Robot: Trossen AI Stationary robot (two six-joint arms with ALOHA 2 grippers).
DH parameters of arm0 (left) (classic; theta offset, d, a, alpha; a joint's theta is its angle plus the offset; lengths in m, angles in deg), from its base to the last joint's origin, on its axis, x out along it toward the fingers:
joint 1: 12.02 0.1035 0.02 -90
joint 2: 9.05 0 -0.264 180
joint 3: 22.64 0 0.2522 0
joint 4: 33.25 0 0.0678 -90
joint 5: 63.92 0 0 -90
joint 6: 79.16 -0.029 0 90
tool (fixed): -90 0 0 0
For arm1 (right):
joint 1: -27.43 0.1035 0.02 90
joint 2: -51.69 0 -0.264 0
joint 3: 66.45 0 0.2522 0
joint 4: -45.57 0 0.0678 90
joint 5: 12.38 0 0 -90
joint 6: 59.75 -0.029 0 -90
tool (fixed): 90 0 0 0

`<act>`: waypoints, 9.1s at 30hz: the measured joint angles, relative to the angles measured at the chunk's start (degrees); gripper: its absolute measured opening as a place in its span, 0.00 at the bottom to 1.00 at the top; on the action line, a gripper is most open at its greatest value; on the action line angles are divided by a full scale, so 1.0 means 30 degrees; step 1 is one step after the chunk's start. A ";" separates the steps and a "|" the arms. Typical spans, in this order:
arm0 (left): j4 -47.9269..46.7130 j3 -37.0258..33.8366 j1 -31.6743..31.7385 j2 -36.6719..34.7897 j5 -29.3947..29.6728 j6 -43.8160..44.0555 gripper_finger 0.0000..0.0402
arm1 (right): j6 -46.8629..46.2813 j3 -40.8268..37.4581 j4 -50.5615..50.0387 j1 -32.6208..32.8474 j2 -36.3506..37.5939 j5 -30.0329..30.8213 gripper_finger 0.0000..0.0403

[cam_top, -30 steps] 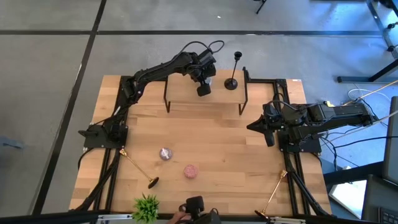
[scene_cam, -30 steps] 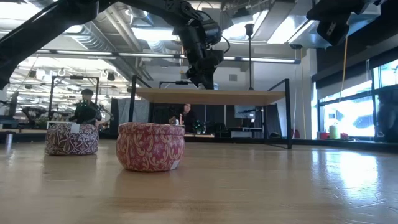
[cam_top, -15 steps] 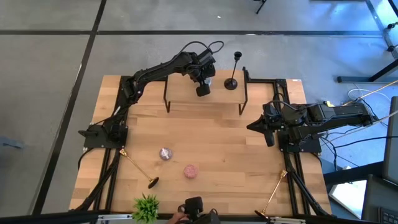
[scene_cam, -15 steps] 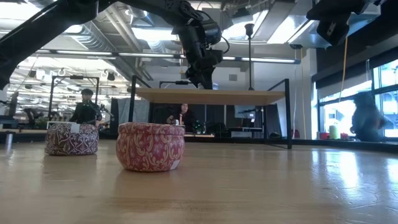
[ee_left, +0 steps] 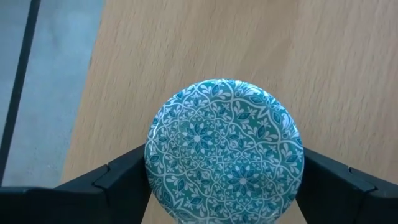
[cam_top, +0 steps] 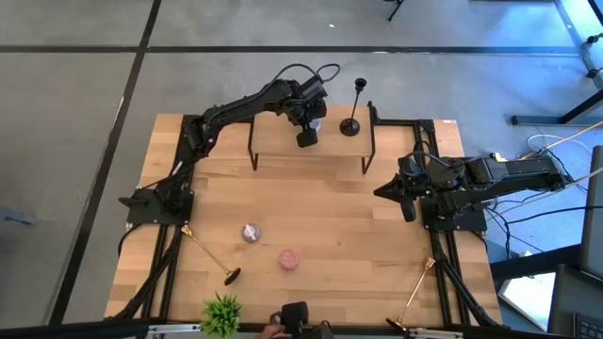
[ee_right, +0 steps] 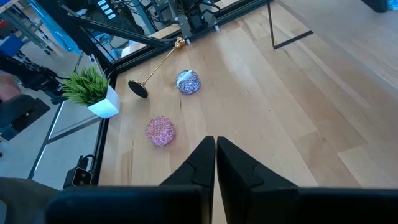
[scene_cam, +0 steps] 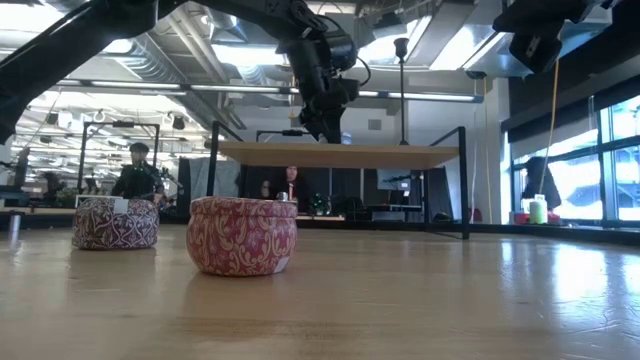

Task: Pick & Place candle stick holders
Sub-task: Put the blue scented candle on the shelf, then put the right gold candle holder on the shelf

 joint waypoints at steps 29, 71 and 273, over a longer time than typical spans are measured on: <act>-0.2050 -0.0058 0.0664 -0.0954 0.1645 0.0003 0.99 | -0.0219 0.0000 0.0000 0.0007 0.0000 0.0022 0.04; 0.5417 -0.0007 0.3831 -0.4674 -0.9524 0.5439 0.99 | -0.0437 -0.0007 0.0047 -0.0874 0.0508 0.1035 0.04; 1.2550 -0.4911 -1.5794 -1.1970 0.0954 1.1285 1.00 | -0.1851 1.4389 0.8306 0.9923 -1.4666 0.9537 0.04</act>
